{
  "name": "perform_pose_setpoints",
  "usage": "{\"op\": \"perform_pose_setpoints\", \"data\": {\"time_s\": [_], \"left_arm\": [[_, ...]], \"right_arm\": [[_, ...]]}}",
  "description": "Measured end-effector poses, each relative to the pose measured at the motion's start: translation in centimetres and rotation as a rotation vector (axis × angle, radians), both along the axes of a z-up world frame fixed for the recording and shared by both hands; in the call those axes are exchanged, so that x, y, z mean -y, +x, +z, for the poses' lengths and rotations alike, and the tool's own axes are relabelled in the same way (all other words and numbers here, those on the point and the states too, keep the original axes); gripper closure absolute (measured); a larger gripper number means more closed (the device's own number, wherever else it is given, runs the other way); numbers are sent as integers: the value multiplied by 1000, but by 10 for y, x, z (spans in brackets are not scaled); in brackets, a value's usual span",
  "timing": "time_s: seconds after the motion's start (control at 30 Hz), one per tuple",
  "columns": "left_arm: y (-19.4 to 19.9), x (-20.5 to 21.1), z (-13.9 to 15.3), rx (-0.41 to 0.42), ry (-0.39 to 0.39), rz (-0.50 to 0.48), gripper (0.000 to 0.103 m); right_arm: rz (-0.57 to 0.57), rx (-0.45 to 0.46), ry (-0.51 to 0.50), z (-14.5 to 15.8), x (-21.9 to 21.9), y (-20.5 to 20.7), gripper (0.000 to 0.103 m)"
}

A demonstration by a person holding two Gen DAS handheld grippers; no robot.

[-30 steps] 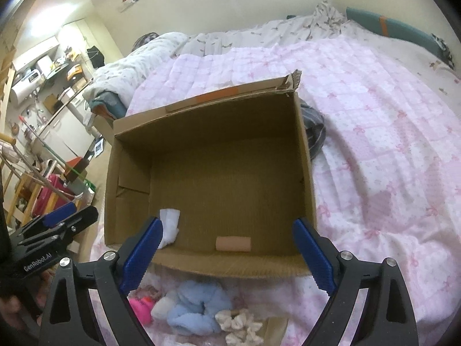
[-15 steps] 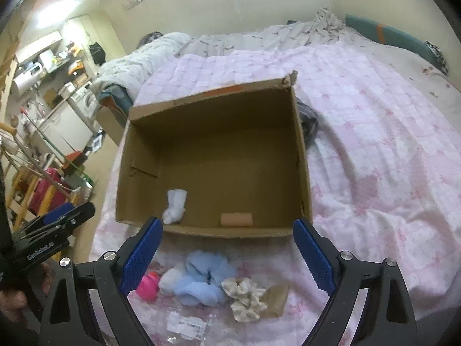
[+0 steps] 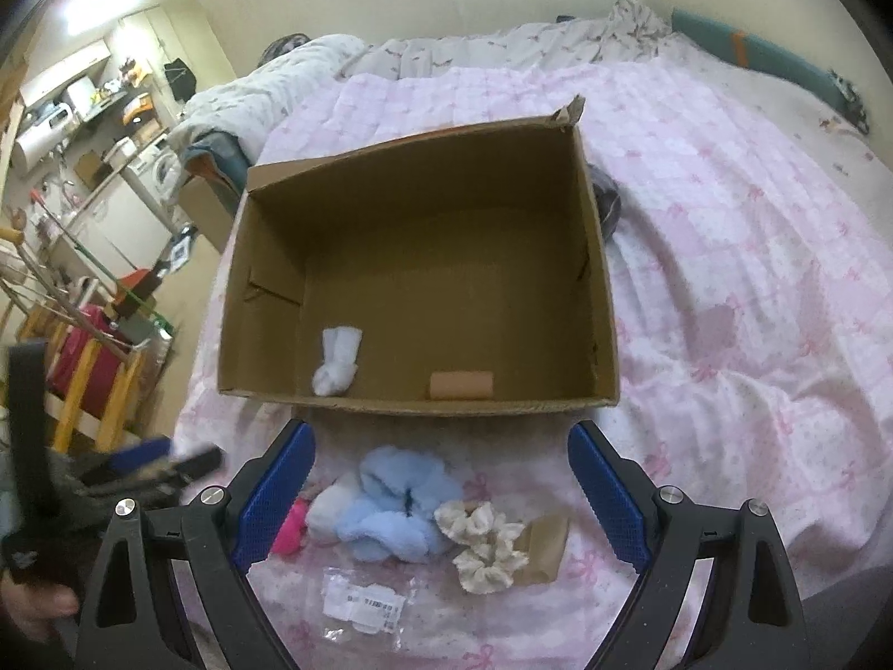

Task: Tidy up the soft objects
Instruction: 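Grasp the pink cup-shaped toy with the left tool, then grasp the cream scrunchie with the right tool while the left tool holds the pink toy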

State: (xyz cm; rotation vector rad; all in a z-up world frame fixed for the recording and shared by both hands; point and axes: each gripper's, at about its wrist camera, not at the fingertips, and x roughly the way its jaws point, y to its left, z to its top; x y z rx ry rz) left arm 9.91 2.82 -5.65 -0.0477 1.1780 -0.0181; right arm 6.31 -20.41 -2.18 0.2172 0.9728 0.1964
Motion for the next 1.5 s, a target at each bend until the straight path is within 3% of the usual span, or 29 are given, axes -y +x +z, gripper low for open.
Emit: {"op": "perform_pose_setpoints", "data": {"time_s": [0.2,0.37,0.5,0.6,0.7,0.83,1.0,1.1,1.2,1.33,1.43,1.5], "left_arm": [[0,17,-38,-174,-54,-48,33],[2,29,-61,-248,-51,-72,37],[3,29,-70,-273,-54,-63,60],[2,31,-71,-292,-53,-74,60],[-1,28,-57,-264,-58,-81,61],[-8,18,-21,-148,-65,-69,61],[-7,-4,-8,-80,-48,47,61],[-1,-14,-14,-92,-38,103,61],[-1,-17,-15,-95,-42,121,61],[-1,-17,-11,-78,-47,106,61],[-1,-12,-10,-66,-45,93,61],[-1,-10,-10,-66,-47,86,61]], "right_arm": [[-21,-22,46,-7,10,0,5],[-36,-47,71,-11,15,3,5],[-39,-57,72,-14,15,5,5],[-41,-66,76,-16,16,6,5],[-43,-72,82,-17,17,6,5],[-79,-85,28,-20,22,5,5],[-123,-244,-11,-51,30,12,5],[-60,-350,-20,-73,18,14,5],[27,-357,-118,-79,-4,11,6],[110,-387,-193,-92,-23,8,34],[115,-391,-218,-96,-27,8,51],[111,-384,-217,-95,-27,9,68]]}}
